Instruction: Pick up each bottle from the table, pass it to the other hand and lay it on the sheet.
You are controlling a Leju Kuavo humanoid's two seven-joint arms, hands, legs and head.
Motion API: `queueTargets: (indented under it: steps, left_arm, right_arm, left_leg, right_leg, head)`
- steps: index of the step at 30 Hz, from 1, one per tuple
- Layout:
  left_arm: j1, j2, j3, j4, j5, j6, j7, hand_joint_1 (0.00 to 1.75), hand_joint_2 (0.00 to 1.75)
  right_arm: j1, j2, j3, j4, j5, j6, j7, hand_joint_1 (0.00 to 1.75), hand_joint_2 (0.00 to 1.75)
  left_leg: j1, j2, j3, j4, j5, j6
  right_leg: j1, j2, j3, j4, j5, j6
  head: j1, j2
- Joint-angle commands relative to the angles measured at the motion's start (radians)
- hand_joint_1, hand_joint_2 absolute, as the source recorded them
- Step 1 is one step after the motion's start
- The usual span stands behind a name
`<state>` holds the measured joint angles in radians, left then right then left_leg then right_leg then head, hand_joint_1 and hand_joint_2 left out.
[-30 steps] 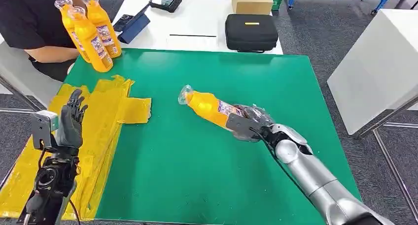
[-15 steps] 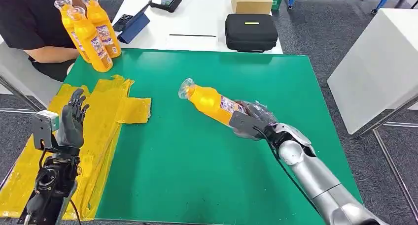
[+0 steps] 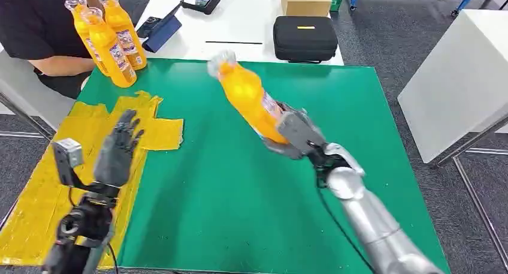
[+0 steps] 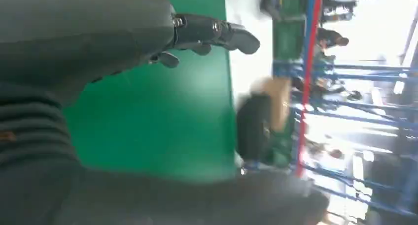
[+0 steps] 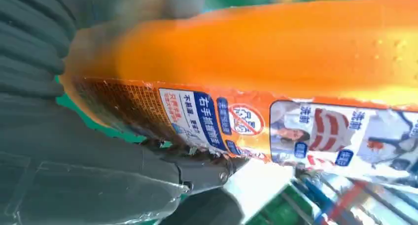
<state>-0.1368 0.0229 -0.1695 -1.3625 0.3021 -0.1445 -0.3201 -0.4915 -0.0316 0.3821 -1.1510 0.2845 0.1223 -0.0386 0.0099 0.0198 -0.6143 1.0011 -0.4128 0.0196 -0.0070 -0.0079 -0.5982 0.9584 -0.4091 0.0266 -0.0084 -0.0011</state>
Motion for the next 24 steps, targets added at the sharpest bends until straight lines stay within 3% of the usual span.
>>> queueTargets:
  steps: [1, 5, 16, 24]
  left_arm:
    - [-0.027, -0.077, -0.249, -0.067, 0.121, 0.106, -0.001, 0.0, 1.75]
    - [-0.047, -0.1, -0.265, -0.066, 0.133, 0.103, 0.004, 0.0, 1.75]
    - [-0.075, -0.119, -0.28, -0.09, 0.045, 0.196, -0.016, 0.0, 1.75]
    - [-0.07, -0.136, -0.218, -0.15, 0.021, 0.27, -0.012, 0.0, 1.75]
  right_arm:
    - [-0.132, 0.21, 0.126, 0.206, -0.024, -0.081, 0.014, 1.75, 1.75]
    - [-0.117, 0.212, 0.126, 0.202, -0.033, -0.086, 0.016, 1.75, 1.75]
    - [-0.095, 0.242, 0.157, 0.249, -0.028, -0.089, 0.027, 1.75, 1.75]
    - [-0.051, 0.337, 0.346, 0.371, 0.068, -0.066, 0.026, 1.75, 1.75]
  left_leg:
    - [-0.001, 0.001, 0.007, 0.0, -0.003, -0.001]
    - [0.0, -0.003, 0.004, 0.0, -0.001, -0.001]
    - [-0.001, -0.003, 0.006, 0.0, -0.002, -0.001]
    - [0.001, 0.0, 0.005, -0.001, -0.001, -0.001]
  right_leg:
    - [-0.001, 0.004, 0.005, 0.002, -0.003, -0.002]
    - [0.0, -0.002, 0.004, 0.0, -0.002, -0.001]
    - [-0.001, -0.001, 0.006, 0.002, -0.004, -0.002]
    - [0.001, 0.001, 0.004, 0.0, -0.002, -0.001]
  head:
    - [0.001, 0.0]
    - [0.0, 0.0]
    - [0.001, 0.0]
    - [0.0, 0.0]
